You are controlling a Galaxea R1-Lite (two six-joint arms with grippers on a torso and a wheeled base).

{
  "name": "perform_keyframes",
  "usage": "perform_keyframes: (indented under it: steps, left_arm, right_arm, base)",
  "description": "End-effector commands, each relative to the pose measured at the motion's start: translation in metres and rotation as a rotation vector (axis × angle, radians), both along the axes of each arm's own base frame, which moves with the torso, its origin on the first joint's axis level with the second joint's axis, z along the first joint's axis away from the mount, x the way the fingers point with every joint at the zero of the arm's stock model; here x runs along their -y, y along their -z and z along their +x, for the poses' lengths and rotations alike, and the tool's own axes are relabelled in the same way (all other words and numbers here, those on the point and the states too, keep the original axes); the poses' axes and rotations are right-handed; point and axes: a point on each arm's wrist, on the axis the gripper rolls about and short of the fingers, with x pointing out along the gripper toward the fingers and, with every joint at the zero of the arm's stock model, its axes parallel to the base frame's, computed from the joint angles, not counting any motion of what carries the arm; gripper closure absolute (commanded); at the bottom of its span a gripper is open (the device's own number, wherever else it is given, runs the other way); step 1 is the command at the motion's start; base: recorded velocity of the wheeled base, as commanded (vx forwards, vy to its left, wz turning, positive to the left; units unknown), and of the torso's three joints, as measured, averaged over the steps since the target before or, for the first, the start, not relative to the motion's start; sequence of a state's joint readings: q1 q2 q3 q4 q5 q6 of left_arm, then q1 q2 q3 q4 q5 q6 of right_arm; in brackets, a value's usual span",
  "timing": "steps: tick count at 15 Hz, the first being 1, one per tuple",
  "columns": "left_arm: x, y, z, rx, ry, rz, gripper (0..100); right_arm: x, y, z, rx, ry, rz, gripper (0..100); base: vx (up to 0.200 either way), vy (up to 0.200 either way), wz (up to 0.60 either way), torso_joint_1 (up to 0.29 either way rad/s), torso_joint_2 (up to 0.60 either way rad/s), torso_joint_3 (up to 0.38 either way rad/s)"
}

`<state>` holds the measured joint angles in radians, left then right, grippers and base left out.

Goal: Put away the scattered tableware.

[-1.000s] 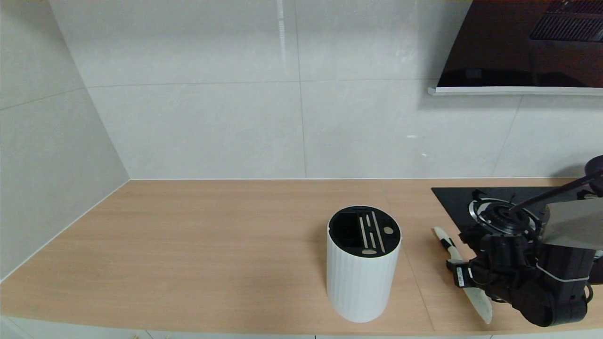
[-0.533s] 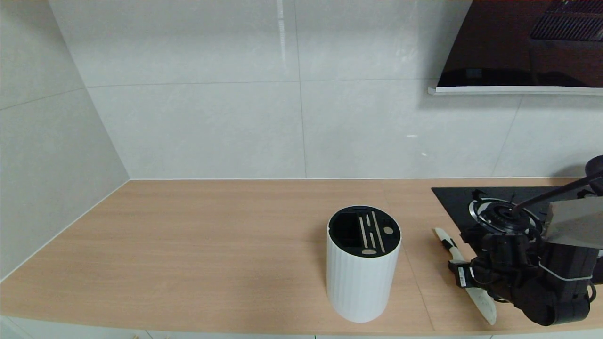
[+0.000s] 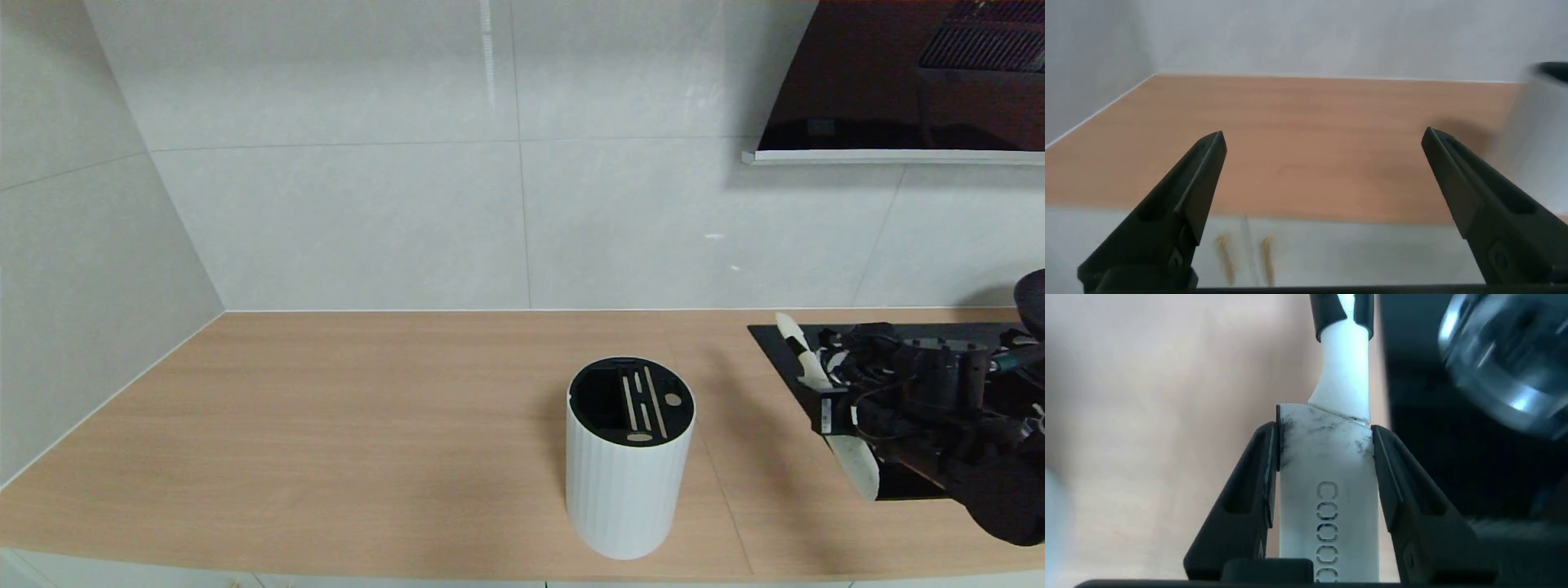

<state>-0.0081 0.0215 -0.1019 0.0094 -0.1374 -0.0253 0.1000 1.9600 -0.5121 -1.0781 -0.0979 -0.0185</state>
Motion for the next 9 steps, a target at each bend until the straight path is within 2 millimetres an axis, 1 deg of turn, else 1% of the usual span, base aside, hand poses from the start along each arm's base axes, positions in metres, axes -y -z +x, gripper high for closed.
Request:
perform_keyframes:
  steps: [1, 2, 3, 4, 5, 6, 8, 9]
  left_arm:
    - [0.003, -0.029, 0.001, -0.044, 0.140, 0.009, 0]
    - [0.004, -0.052, 0.006, -0.055, 0.218, 0.012, 0]
    - [0.005, -0.072, 0.013, -0.067, 0.262, 0.011, 0]
    - [0.007, -0.095, 0.027, -0.101, 0.322, 0.008, 0]
    - [0.008, -0.108, 0.039, -0.129, 0.359, 0.004, 0]
    - [0.010, -0.125, 0.060, -0.177, 0.432, -0.004, 0]
    - [0.015, -0.141, 0.106, -0.257, 0.551, -0.025, 0]
    - [0.020, -0.141, 0.128, -0.285, 0.585, -0.037, 0]
  right_arm:
    - [-0.015, -0.069, -0.020, 0.154, -0.049, 0.016, 100]
    - [-0.020, -0.094, -0.019, 0.184, -0.064, 0.021, 100]
    - [-0.024, -0.113, -0.020, 0.204, -0.080, 0.025, 100]
    - [-0.034, -0.132, -0.025, 0.225, -0.116, 0.033, 100]
    - [-0.041, -0.140, -0.027, 0.233, -0.142, 0.037, 100]
    - [-0.053, -0.152, -0.029, 0.268, -0.183, 0.044, 100]
    - [-0.071, -0.167, -0.034, 0.287, -0.228, 0.054, 100]
    - [-0.078, -0.171, -0.037, 0.281, -0.245, 0.054, 100]
  base:
    - [0.000, 0.000, 0.00, 0.000, 0.00, 0.000]
    - [0.000, 0.000, 0.00, 0.000, 0.00, 0.000]
    - [0.000, 0.000, 0.00, 0.000, 0.00, 0.000]
    - [0.000, 0.000, 0.00, 0.000, 0.00, 0.000]
    - [0.000, 0.000, 0.00, 0.000, 0.00, 0.000]
    - [0.000, 0.000, 0.00, 0.000, 0.00, 0.000]
    - [0.000, 0.000, 0.00, 0.000, 0.00, 0.000]
    - [0.000, 0.000, 0.00, 0.000, 0.00, 0.000]
